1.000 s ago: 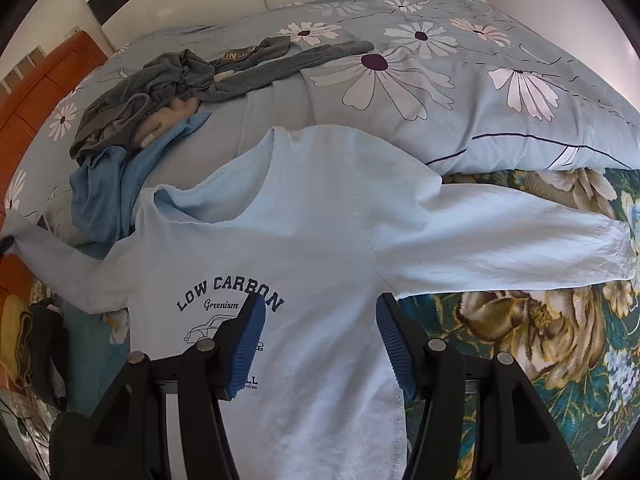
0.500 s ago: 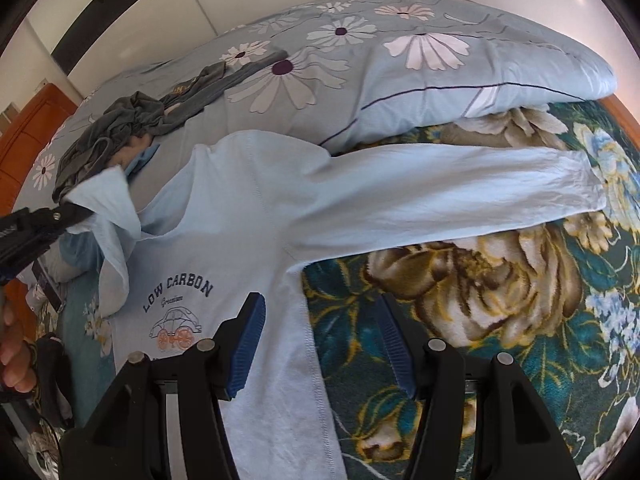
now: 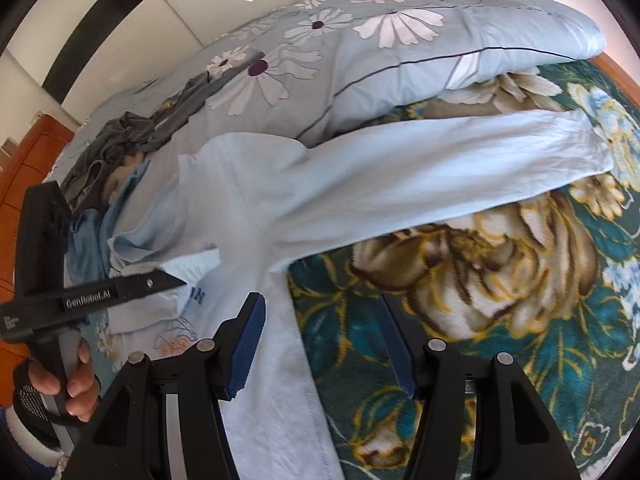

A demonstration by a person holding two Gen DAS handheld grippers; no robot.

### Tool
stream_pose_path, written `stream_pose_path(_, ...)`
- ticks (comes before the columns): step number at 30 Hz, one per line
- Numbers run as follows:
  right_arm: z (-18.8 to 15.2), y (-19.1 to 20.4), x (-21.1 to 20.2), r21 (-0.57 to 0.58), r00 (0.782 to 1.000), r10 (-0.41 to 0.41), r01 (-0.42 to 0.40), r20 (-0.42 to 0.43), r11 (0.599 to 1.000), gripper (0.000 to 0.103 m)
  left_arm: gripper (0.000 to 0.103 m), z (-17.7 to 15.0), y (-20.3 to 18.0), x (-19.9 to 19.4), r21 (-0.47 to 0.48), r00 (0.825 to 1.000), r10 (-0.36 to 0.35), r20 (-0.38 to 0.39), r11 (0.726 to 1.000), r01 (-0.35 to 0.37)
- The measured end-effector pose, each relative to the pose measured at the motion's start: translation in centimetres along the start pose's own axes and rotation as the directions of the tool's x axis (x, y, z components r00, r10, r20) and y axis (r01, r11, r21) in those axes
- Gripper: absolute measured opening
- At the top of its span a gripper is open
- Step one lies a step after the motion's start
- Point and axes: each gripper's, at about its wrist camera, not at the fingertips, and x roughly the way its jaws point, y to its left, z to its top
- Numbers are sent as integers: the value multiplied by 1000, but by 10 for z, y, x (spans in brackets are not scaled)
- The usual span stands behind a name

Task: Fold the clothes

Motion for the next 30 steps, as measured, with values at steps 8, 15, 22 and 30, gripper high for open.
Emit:
stream_pose_path(8, 23, 46, 35, -31, 995, 96, -96, -19, 995, 59, 66, -6, 9, -21, 5, 998, -60, 17, 998, 60)
stream_pose_path(15, 23, 55, 64, -53, 987, 122, -128, -109, 990, 59, 66, -30, 75, -83, -71, 904, 365, 222, 931, -358)
stream_pose_path(22, 27, 46, 94, 59, 983, 139, -133, -122, 989, 58, 66, -51, 173, -93, -264, 845, 524, 109, 835, -483)
stream_pose_path(30, 30, 67, 106, 24, 976, 135, -133, -169, 991, 2, 66, -60, 201, -96, -325, 859, 504, 91, 830, -452)
